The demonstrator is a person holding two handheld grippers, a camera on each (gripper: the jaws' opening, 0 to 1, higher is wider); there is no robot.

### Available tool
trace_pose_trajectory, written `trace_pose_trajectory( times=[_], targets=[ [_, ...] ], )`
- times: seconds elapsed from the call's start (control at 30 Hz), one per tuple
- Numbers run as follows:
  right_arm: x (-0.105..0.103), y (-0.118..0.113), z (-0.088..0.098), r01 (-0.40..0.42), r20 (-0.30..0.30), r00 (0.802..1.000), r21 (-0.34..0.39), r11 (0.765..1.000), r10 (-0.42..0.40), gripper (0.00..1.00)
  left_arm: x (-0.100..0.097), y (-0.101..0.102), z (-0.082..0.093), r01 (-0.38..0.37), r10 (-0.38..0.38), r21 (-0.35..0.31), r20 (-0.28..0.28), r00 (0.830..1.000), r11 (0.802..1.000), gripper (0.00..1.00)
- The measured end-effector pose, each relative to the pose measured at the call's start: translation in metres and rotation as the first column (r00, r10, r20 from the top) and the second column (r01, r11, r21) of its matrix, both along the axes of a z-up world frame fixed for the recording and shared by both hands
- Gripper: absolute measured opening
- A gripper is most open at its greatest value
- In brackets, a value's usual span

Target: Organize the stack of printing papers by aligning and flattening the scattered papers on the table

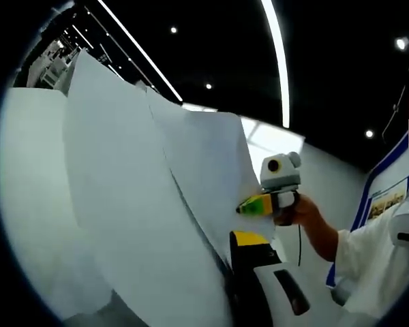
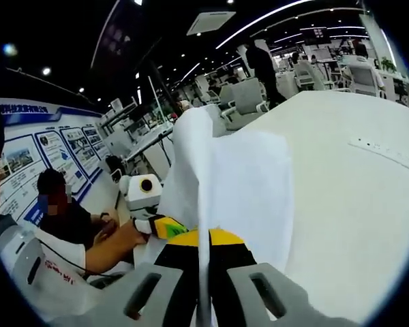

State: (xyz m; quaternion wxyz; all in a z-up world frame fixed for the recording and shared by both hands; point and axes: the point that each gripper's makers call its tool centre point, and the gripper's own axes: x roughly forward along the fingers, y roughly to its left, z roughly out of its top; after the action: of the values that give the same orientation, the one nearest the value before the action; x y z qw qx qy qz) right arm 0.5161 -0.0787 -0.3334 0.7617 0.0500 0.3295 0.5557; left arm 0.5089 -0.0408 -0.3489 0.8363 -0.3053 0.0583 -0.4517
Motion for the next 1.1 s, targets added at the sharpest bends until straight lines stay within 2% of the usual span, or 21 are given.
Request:
trace_pose_trajectory(
  times=[0.4,0.9,1.1],
  targets=[
    [0.000,-0.005,0.010,0.010,0.014,1.000,0.022,1.000,-0.011,0.00,-0.006,-0.005,0.002,0.002,-0.002,0.002,0.009,1.000,1.000,0.17],
    [-0.008,0.010,0.007,-0.029,0.008,1.000,0.031,0.999,0.029,0.00,-0.011,-0.011,0.004,0.007,-0.007,-0.001,0.009,1.000,1.000,0.19],
    [-0.010,0.018,0.008,-0.043,0.004,0.999,0.044,0.998,0.043,0.00,-0.005,-0.006,0.002,0.007,-0.006,-0.003,0.007,1.000,1.000,0.19]
  ],
)
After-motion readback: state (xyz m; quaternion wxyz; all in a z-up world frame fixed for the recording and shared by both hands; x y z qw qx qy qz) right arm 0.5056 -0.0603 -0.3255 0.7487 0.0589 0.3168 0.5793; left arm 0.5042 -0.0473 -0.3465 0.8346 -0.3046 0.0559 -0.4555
